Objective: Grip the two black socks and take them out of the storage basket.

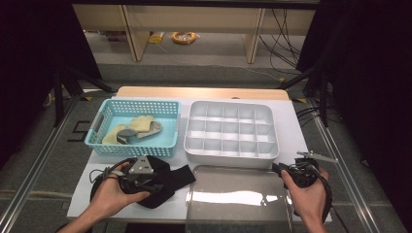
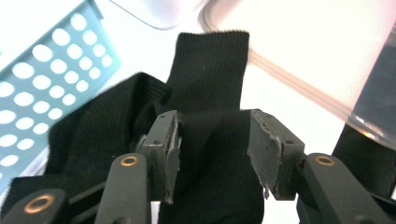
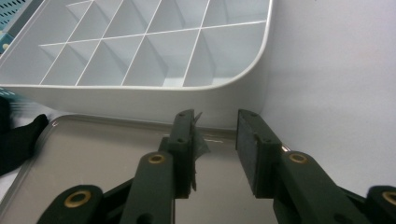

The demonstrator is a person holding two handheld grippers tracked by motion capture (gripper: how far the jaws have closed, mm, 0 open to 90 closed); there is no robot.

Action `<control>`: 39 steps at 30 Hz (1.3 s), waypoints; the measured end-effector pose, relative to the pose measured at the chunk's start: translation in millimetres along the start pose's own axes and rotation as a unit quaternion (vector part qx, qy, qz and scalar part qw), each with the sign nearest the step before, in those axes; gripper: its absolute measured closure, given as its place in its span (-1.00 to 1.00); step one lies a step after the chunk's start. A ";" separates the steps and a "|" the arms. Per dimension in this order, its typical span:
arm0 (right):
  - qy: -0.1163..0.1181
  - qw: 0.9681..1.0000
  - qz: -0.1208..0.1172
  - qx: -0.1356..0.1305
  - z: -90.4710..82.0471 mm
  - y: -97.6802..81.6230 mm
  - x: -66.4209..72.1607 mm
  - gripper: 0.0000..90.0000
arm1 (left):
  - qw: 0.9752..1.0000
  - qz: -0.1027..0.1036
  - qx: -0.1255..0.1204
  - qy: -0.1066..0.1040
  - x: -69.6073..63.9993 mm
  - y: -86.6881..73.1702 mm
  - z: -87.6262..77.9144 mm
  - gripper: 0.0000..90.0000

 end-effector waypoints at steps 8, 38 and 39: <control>0.005 1.000 -0.019 -0.005 2.5 0.9 -2.7 0.52 | 1.000 0.005 -0.014 -0.002 -0.3 1.4 -3.0 0.19; 0.005 1.000 -0.015 -0.003 2.7 -0.1 1.2 0.52 | 0.993 0.089 0.063 -0.050 -18.1 11.0 37.2 0.93; 0.004 1.000 -0.018 -0.003 2.9 -0.3 0.5 0.52 | 0.992 0.091 0.061 -0.058 -20.0 13.7 32.1 0.93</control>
Point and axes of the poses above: each handheld gripper's, and its own axes: z roughly forward along the jaws, y roughly out of its top, x roughly to its left, the point moved 8 cm from there along z, roughly forward along the jaws, and after that the axes turned 14 degrees about -y, right-handed, at the moved point
